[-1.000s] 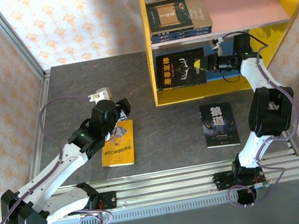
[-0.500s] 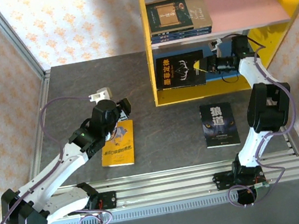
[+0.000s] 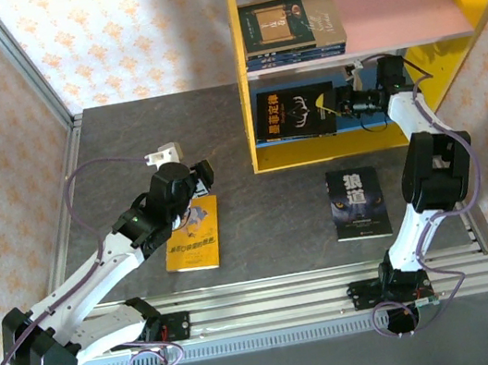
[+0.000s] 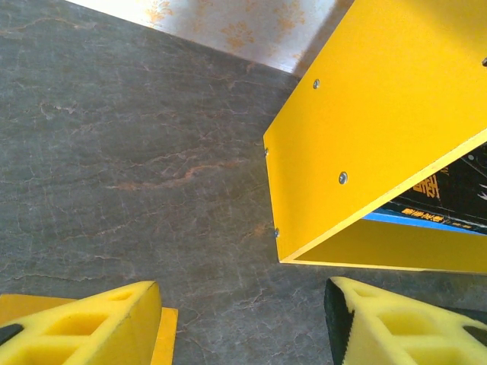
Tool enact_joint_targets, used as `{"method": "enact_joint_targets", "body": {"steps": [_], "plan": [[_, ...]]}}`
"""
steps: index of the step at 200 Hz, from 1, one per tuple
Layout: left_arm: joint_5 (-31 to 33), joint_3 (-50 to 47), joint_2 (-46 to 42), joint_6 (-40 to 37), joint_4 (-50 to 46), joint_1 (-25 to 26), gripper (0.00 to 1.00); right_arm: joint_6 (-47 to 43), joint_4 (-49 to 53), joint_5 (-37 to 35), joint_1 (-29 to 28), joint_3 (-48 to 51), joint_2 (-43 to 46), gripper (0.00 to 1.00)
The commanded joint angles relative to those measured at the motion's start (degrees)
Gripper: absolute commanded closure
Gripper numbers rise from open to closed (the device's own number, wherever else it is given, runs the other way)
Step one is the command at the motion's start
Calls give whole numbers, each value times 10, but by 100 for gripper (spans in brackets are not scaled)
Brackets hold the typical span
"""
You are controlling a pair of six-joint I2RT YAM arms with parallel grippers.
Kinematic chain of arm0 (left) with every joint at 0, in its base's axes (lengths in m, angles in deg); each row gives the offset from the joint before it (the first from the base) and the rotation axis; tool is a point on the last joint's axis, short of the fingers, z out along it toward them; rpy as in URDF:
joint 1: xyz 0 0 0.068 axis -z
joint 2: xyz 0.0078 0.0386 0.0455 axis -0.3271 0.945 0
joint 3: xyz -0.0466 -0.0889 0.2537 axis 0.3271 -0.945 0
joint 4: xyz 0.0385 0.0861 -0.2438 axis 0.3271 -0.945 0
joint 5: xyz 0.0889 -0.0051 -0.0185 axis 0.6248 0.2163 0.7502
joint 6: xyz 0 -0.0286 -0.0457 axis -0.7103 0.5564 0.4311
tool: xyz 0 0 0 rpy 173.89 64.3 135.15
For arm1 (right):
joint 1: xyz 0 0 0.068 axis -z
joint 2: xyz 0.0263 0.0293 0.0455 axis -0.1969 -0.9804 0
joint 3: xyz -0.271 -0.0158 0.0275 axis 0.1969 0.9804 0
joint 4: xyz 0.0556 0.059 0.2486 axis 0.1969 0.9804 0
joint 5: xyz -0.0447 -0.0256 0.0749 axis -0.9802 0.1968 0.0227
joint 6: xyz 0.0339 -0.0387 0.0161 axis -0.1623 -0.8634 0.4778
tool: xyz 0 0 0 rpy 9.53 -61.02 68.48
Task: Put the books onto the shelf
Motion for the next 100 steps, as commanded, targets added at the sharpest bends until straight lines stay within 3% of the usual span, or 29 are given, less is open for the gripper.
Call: {"method": "enact_joint_targets", "body": {"steps": [1, 100], "plan": [[-2, 7, -6, -3, 3, -5, 41, -2, -12, -30, -9, -26, -3, 50], [1, -3, -12, -3, 4, -6, 41, 50, -36, -246, -14, 19, 61, 26]]}}
